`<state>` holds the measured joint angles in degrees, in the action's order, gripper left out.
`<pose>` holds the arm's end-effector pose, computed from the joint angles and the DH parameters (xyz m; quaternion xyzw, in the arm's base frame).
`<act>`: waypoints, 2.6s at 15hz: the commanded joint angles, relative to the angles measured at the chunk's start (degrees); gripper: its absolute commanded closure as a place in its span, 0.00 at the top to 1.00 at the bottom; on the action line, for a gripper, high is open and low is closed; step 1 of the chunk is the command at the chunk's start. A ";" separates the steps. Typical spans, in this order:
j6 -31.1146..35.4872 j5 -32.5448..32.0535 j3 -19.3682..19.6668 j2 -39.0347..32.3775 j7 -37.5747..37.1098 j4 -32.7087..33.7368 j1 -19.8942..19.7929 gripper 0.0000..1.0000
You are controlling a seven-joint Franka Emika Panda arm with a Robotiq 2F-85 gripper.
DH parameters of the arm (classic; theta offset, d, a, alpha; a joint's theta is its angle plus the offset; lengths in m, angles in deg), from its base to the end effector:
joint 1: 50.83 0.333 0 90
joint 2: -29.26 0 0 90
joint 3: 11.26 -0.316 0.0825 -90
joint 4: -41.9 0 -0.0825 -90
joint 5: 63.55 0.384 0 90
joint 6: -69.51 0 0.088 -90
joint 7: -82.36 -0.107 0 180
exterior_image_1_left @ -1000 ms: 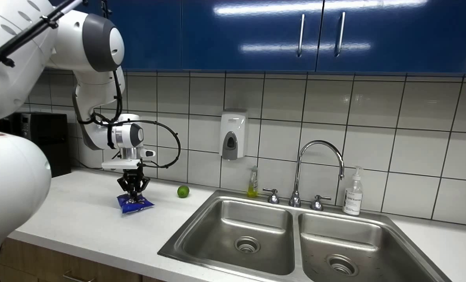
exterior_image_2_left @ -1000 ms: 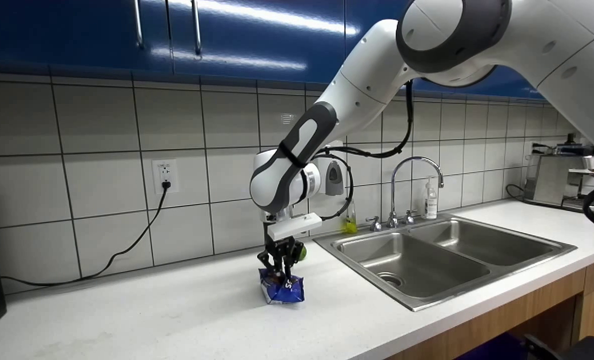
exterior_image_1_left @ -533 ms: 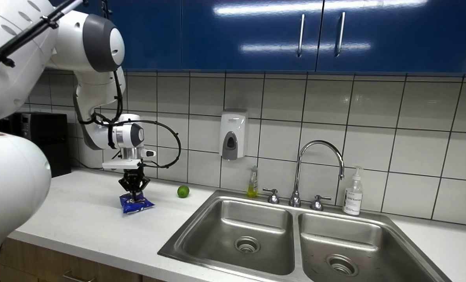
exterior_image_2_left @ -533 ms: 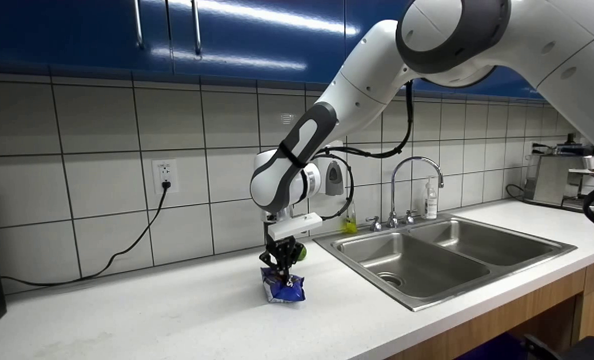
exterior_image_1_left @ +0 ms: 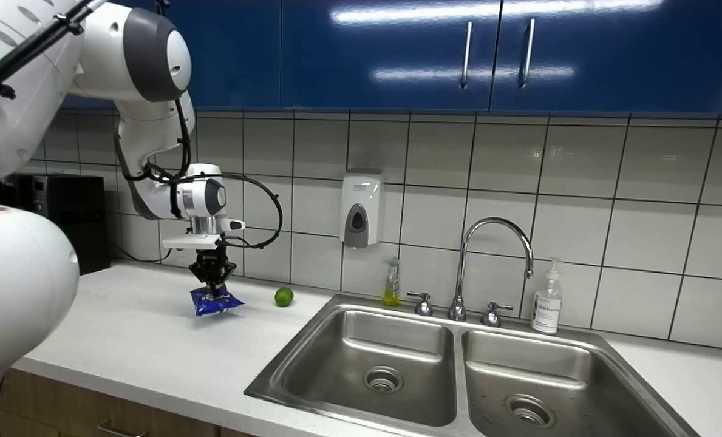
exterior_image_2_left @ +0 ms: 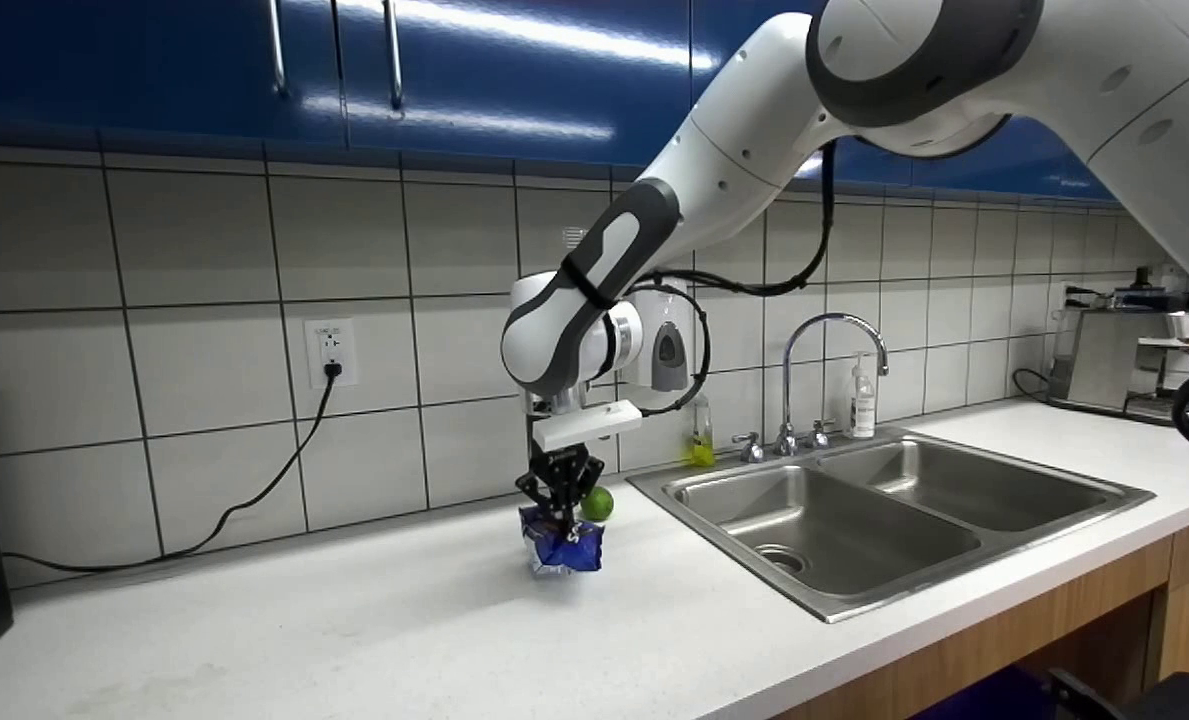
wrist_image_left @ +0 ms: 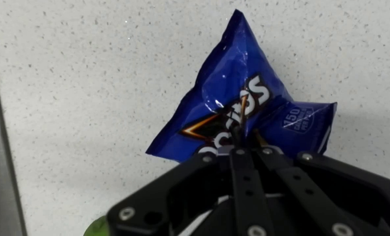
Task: Put the blue snack packet in the left sink
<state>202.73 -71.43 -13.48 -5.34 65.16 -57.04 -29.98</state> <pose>0.6184 0.2581 0.2344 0.9947 0.0949 0.0113 0.0374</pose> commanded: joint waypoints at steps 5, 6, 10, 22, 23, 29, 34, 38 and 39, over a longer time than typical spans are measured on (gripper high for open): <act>-4.03 0.36 -0.01 9.51 -4.50 -5.05 -1.44 0.00; -4.25 0.34 0.16 10.13 -5.21 -5.69 -1.78 0.00; -4.55 0.27 1.70 12.00 -8.36 -8.79 -3.61 0.00; -2.96 2.38 7.58 16.84 -13.96 -16.69 -12.41 0.00; -2.82 2.76 7.91 17.07 -14.13 -17.22 -13.10 0.00; -1.24 4.83 9.83 18.19 -15.35 -19.65 -16.52 0.00; 0.84 5.93 11.33 18.02 -16.37 -20.63 -18.62 0.00; 2.95 5.64 13.16 17.03 -18.02 -21.00 -19.94 0.00; 3.63 5.59 13.58 16.65 -18.38 -20.96 -20.27 0.00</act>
<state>204.39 -65.87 -0.42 10.92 48.87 -77.00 -48.92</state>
